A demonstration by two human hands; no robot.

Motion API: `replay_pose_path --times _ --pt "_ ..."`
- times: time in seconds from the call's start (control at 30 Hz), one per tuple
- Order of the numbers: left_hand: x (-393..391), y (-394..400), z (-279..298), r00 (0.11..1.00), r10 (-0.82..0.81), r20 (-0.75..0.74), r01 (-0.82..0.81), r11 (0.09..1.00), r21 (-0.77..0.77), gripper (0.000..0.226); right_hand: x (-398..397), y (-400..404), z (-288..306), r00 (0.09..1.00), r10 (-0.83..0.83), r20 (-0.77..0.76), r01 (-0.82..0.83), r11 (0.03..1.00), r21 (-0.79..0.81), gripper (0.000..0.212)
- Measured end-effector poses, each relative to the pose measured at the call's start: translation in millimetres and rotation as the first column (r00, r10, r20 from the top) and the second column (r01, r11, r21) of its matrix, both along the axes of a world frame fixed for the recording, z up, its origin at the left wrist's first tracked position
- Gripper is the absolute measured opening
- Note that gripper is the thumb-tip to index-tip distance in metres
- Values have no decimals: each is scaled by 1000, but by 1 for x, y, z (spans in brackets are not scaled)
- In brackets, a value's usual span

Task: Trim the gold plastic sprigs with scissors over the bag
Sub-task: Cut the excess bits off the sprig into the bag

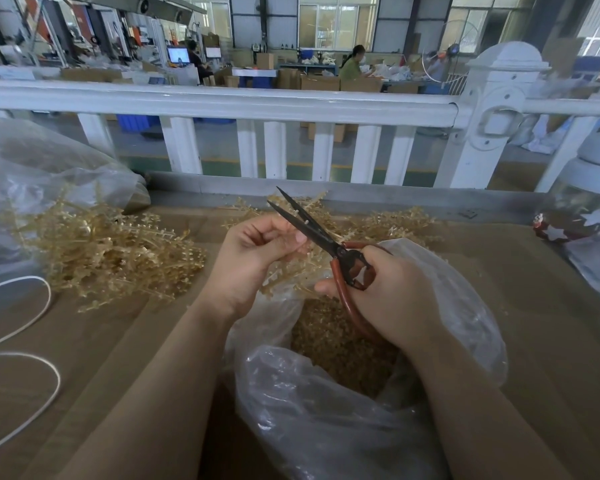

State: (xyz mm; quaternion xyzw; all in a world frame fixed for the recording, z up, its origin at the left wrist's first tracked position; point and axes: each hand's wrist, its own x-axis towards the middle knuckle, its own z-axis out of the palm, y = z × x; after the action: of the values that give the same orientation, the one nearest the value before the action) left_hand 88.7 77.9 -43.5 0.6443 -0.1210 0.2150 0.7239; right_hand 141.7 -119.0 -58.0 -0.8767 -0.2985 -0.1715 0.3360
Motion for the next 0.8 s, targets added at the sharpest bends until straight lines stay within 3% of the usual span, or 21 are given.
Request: replay_pose_path --times 0.2,0.4,0.57,0.8 --pt "-1 1 1 999 27 29 -25 998 -55 9 -2 1 2 999 34 17 -34 999 20 54" --pt "1 3 -1 993 102 55 -98 993 -69 7 -3 1 2 999 48 22 -49 999 20 51" --pt "1 3 -2 992 102 73 -97 992 -77 4 -1 2 3 999 29 17 -29 1000 3 61" --pt "0 -2 0 996 55 72 -60 996 70 9 -2 1 5 995 -16 101 17 1000 -12 77"
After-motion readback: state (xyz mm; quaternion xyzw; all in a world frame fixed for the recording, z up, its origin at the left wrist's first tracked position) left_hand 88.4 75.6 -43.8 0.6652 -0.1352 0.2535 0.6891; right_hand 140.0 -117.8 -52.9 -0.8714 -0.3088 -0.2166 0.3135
